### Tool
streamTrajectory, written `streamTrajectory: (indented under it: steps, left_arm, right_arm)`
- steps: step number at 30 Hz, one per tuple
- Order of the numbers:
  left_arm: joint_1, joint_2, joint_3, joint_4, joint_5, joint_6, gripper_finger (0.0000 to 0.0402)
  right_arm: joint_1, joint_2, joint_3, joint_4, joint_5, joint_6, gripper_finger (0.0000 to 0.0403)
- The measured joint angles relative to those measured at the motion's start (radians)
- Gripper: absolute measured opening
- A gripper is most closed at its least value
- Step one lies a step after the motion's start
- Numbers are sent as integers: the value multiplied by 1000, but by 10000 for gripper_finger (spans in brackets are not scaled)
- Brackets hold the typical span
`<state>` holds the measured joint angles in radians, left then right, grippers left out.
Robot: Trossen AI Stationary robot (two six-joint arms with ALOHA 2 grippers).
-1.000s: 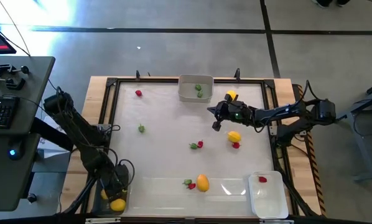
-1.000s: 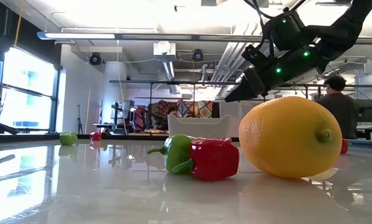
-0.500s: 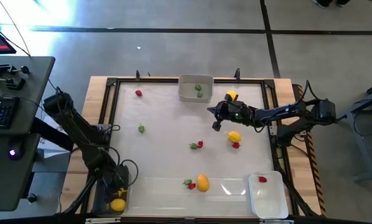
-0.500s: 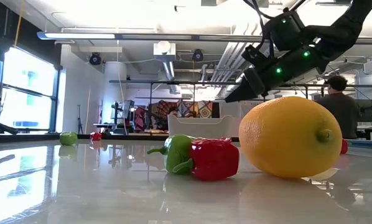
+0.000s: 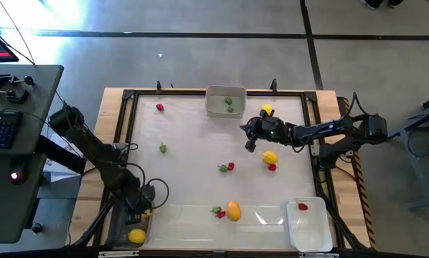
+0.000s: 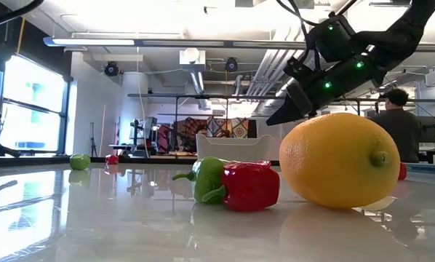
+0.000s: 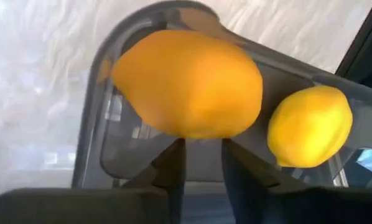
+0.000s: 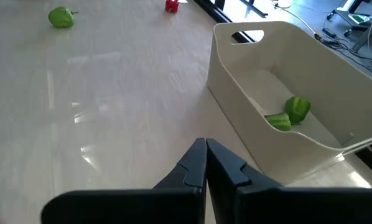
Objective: Sort produce into baskets
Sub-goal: Put the green chili pepper into the gray bin
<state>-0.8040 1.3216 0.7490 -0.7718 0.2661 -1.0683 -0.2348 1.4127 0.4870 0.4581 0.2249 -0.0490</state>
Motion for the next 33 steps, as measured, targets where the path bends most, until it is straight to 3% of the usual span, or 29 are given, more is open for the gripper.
streamTrajectory:
  steps: [12, 19, 27, 33]
  left_arm:
    - [1, -4, 0, -105, 54, -1, 5]
    - [-18, -25, 2, 95, 170, -14, 0]
    - [-104, 24, 2, 258, 104, 19, 0]
    - [-157, 96, 1, 264, 61, 35, 0]
  right_arm:
    - [0, 0, 0, 1, 0, -2, 0]
    - [0, 0, 0, 10, 0, -12, 0]
    - [0, 0, 0, 17, 1, -38, 0]
    - [0, 0, 0, 17, 1, -39, 0]
